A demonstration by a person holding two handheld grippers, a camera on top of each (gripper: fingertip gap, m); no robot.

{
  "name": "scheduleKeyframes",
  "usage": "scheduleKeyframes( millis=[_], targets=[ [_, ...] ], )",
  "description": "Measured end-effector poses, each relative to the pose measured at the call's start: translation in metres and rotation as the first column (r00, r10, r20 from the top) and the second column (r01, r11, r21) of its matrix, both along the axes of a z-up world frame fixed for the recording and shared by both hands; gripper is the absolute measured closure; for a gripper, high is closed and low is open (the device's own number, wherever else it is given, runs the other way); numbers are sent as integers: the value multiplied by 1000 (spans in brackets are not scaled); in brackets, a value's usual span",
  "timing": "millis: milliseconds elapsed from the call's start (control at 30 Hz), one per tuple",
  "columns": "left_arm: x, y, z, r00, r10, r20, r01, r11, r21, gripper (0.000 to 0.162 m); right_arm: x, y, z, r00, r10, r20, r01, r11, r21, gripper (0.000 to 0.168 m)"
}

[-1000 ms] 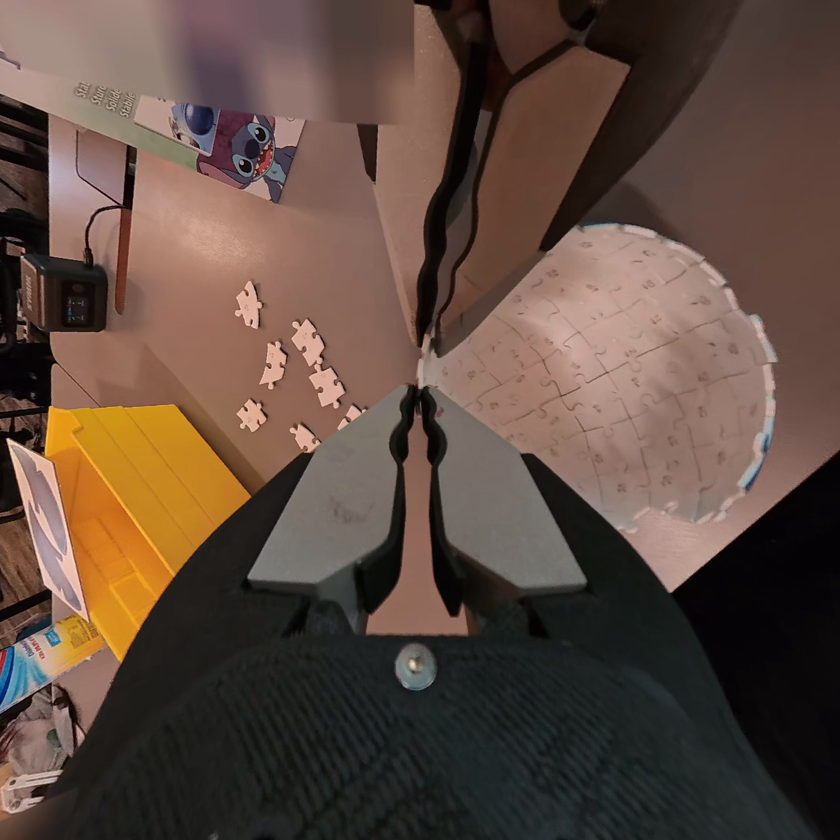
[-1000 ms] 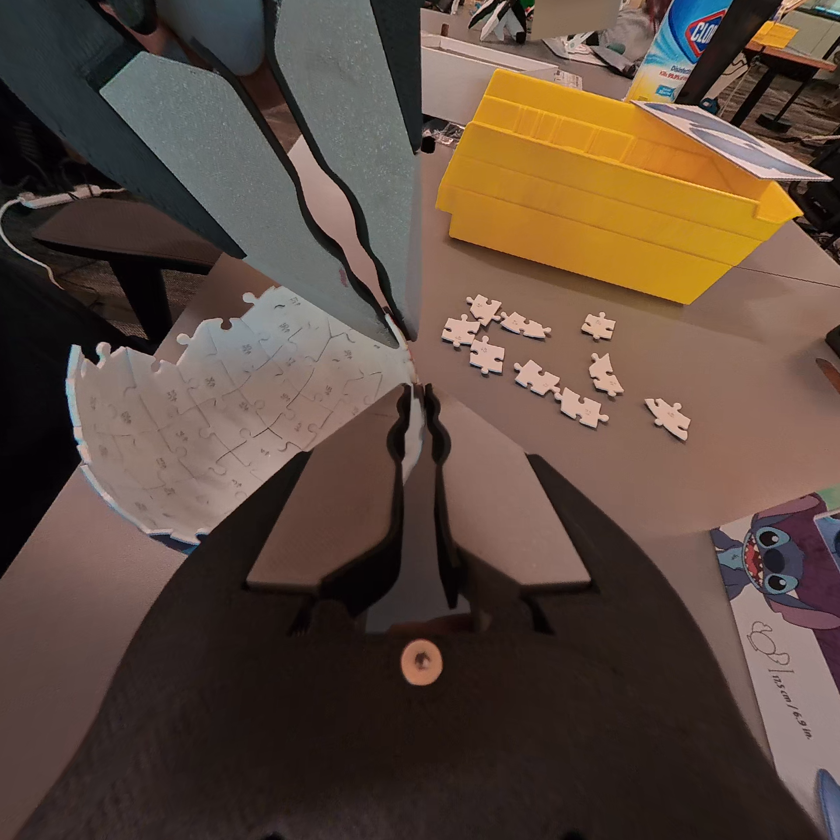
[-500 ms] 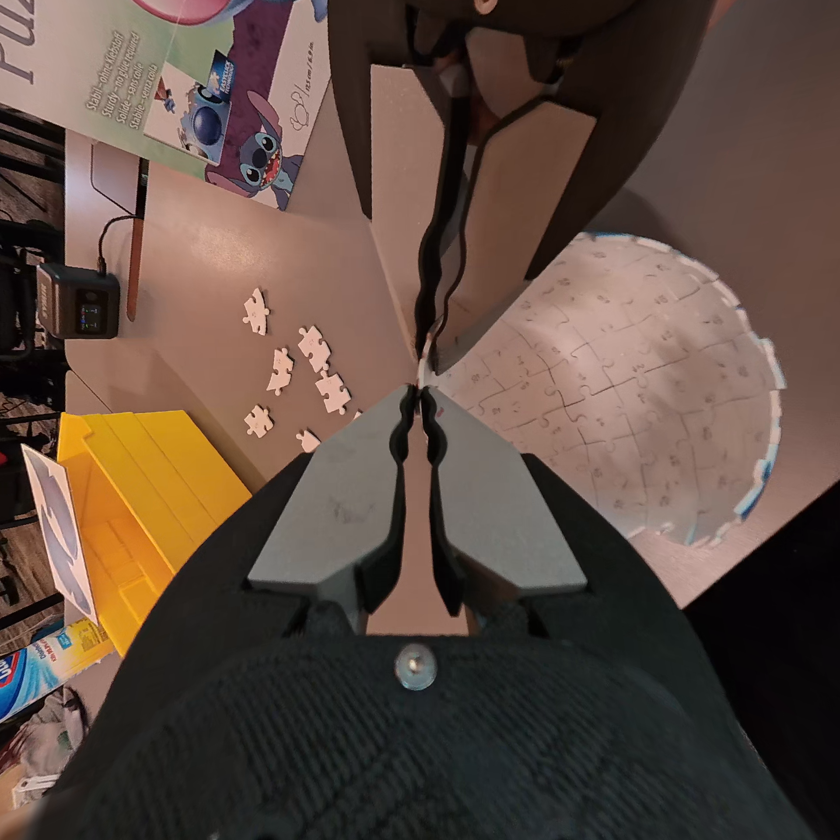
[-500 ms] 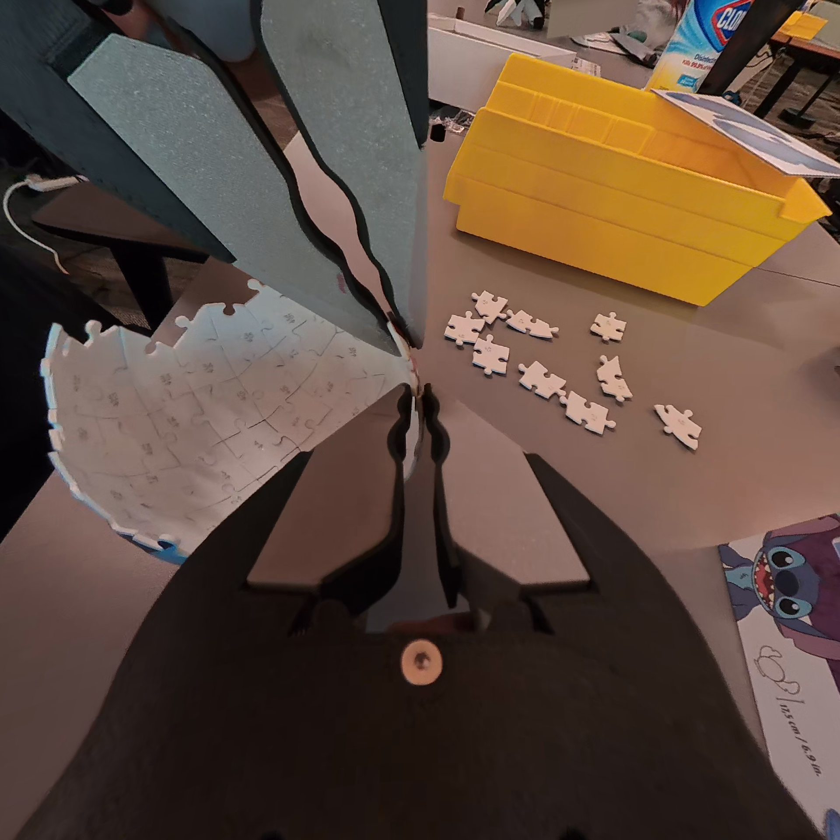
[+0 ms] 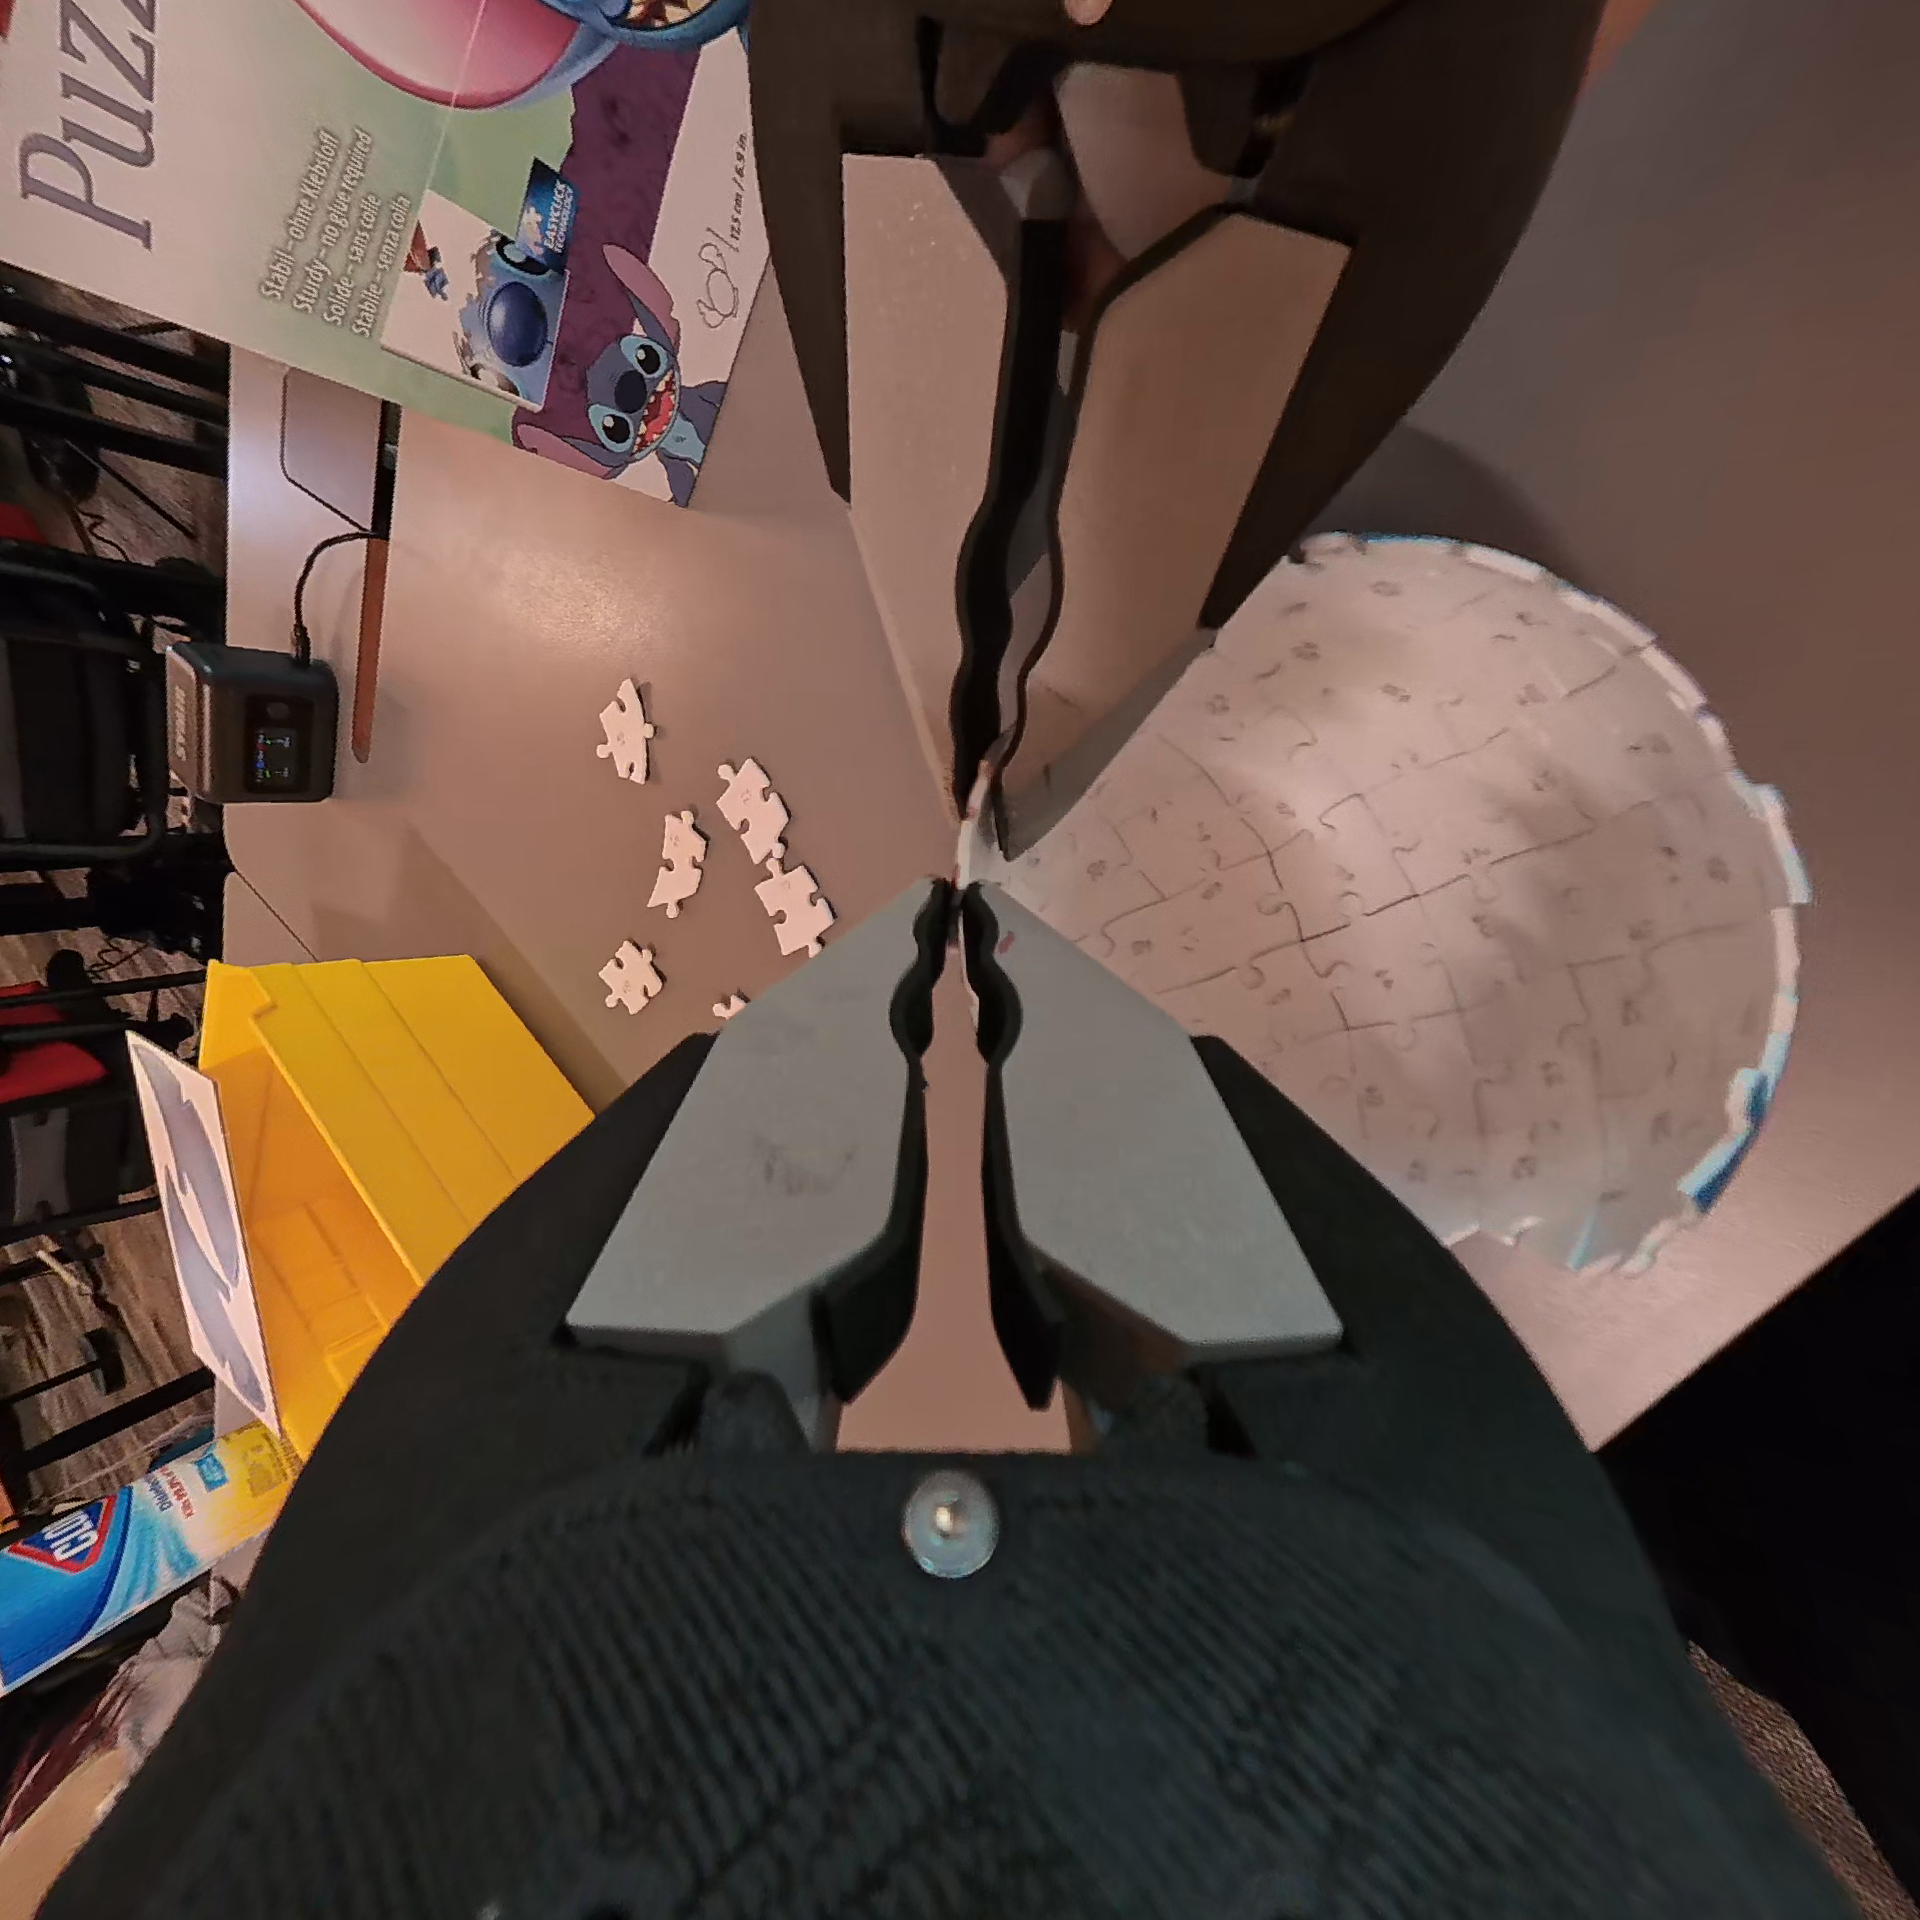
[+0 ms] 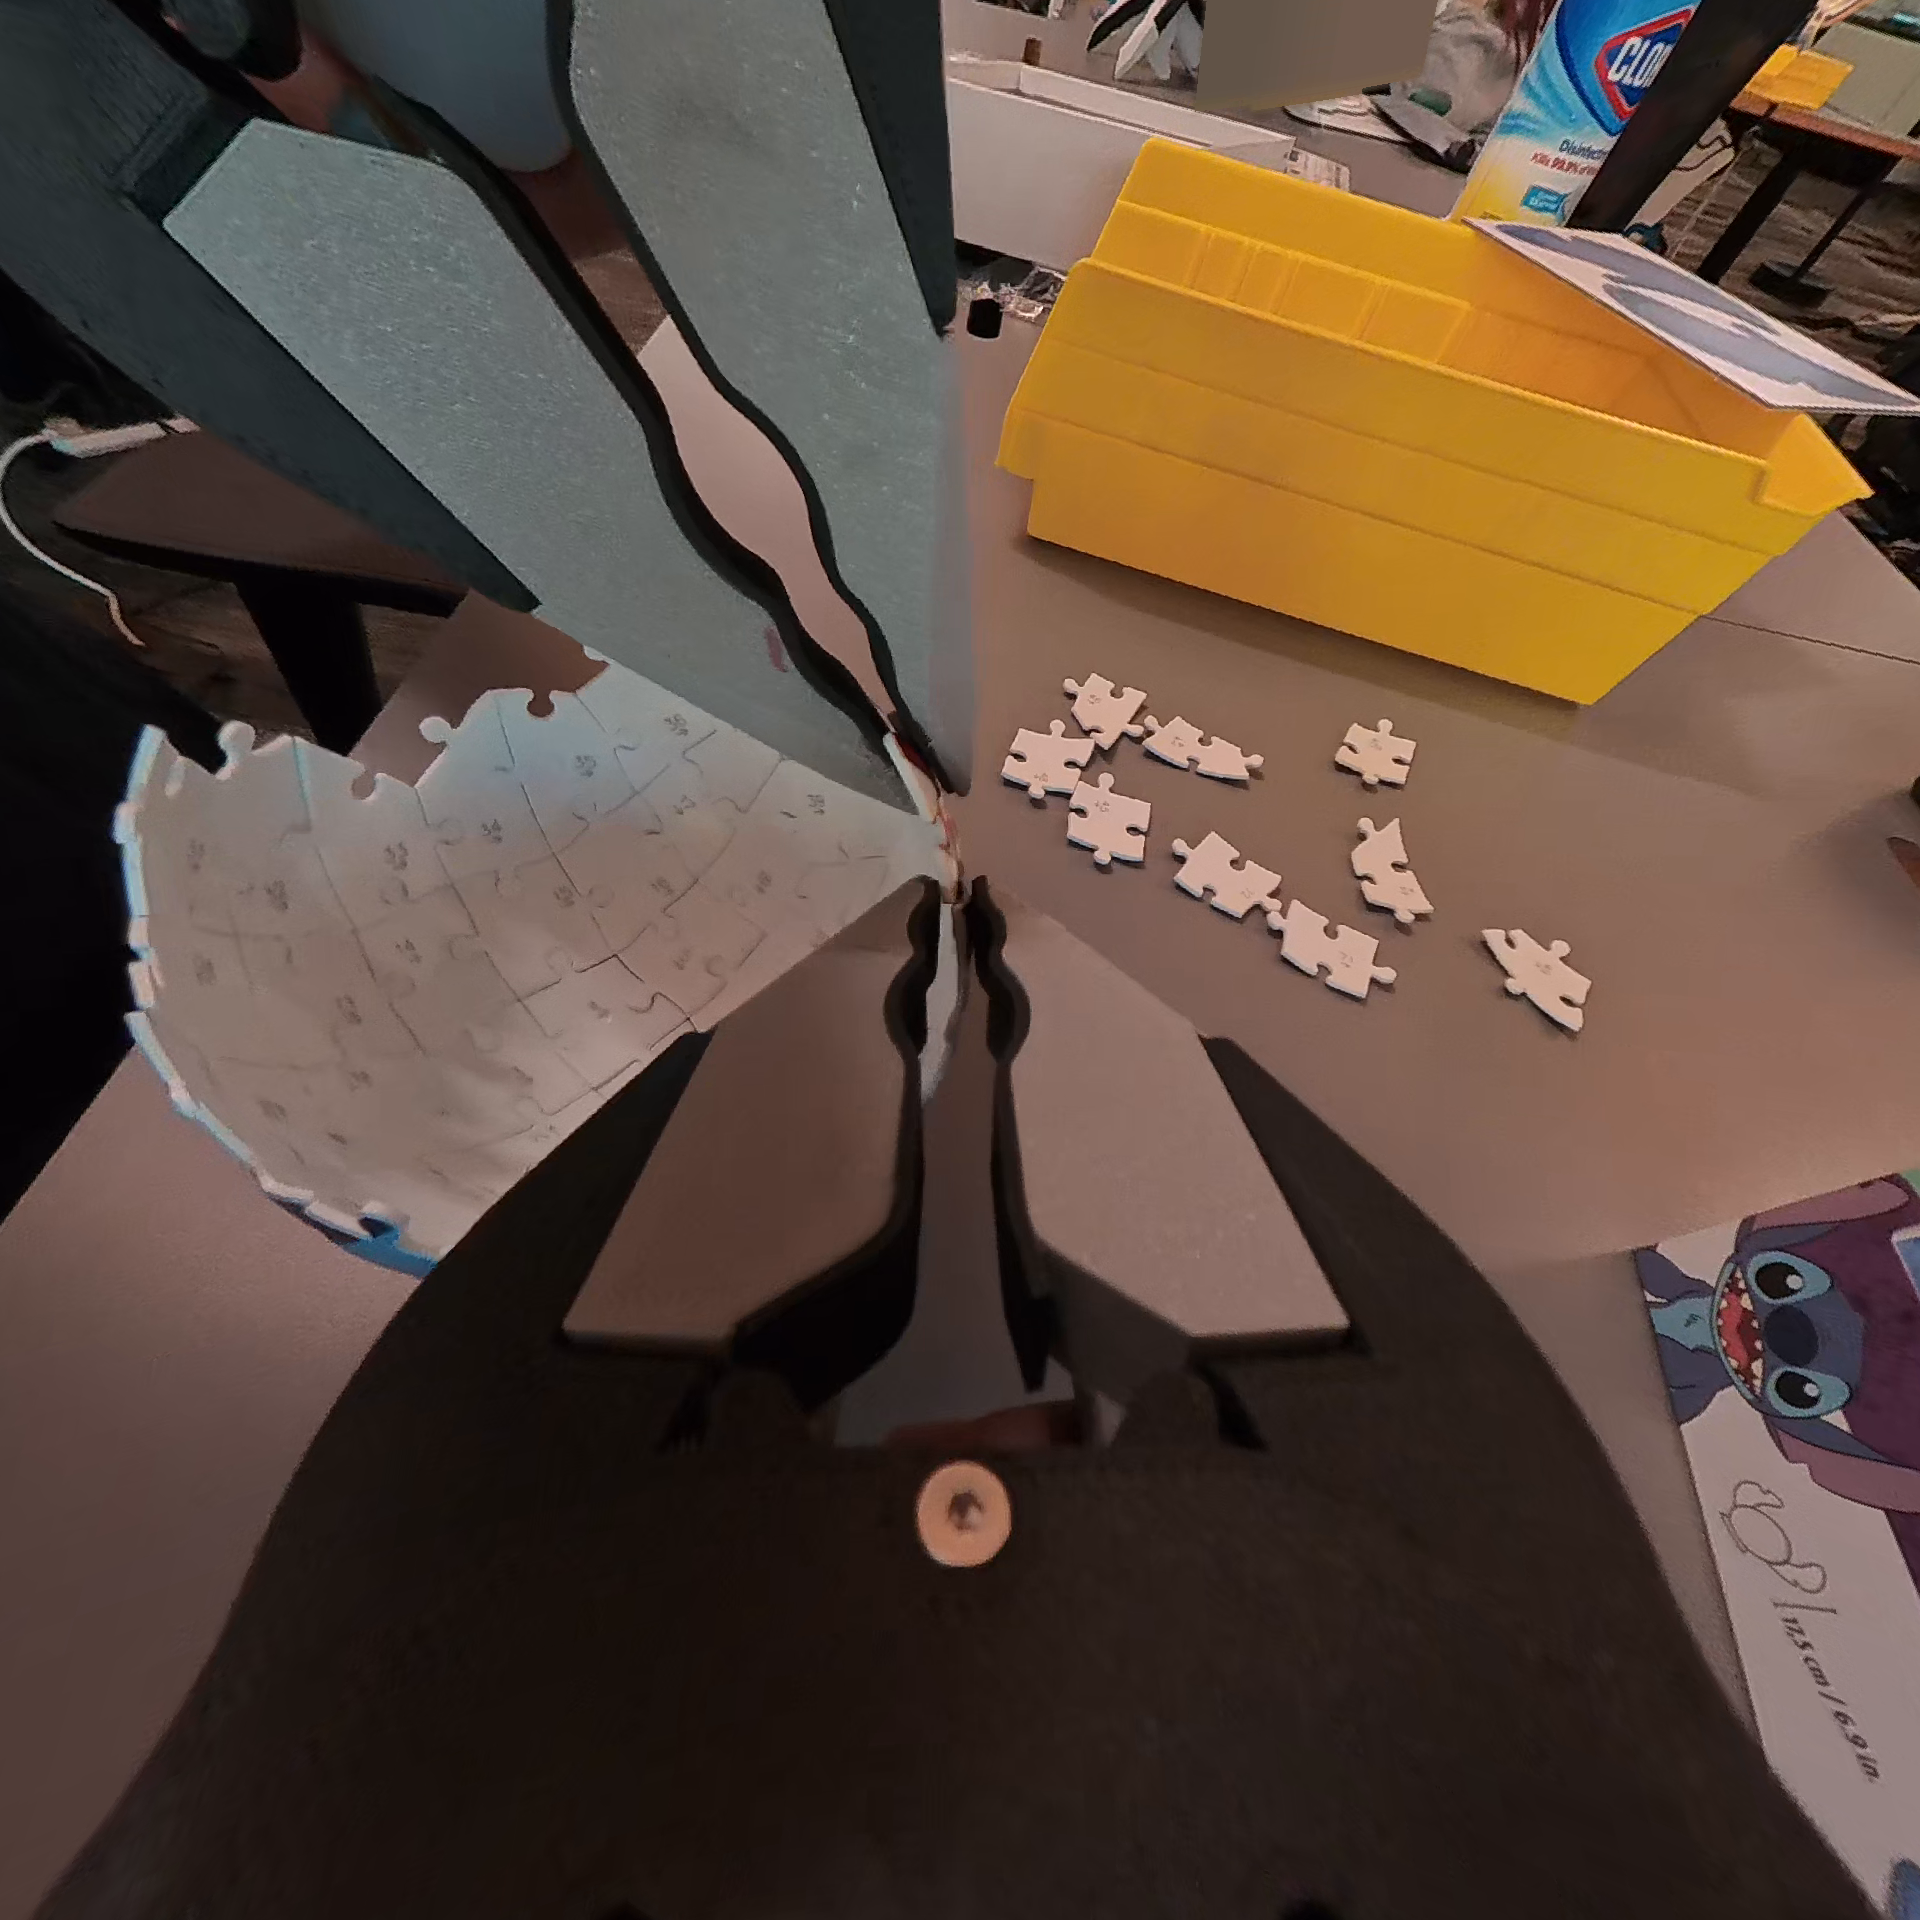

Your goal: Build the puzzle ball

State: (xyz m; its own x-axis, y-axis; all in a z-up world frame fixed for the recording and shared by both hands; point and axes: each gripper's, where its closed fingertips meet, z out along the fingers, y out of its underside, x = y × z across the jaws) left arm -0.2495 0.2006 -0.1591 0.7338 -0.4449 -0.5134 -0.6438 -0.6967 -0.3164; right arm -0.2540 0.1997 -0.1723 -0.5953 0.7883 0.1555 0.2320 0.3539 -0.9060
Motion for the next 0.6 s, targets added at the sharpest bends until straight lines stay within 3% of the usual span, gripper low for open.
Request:
scheduleKeyframes(
  millis=[33,133,233,600],
  targets=[
    [-1,0,0,1000,1,-1,-1,1000,2,162,-1,-1,1,1000,1,-3,-1,1000,-1,165],
    [-2,0,0,1000,1,0,-1,1000,7,162,-2,-4,3,1000,10,-11,-10,1000,-9,159],
    [-2,0,0,1000,0,4,0,1000,9,162,-4,-1,4,1000,-8,-26,8,1000,5,167],
    [-5,1,-1,1000,1,-10,-1,1000,17,160,-4,-2,1,1000,1,-28,1,999,44,168]
  ],
)
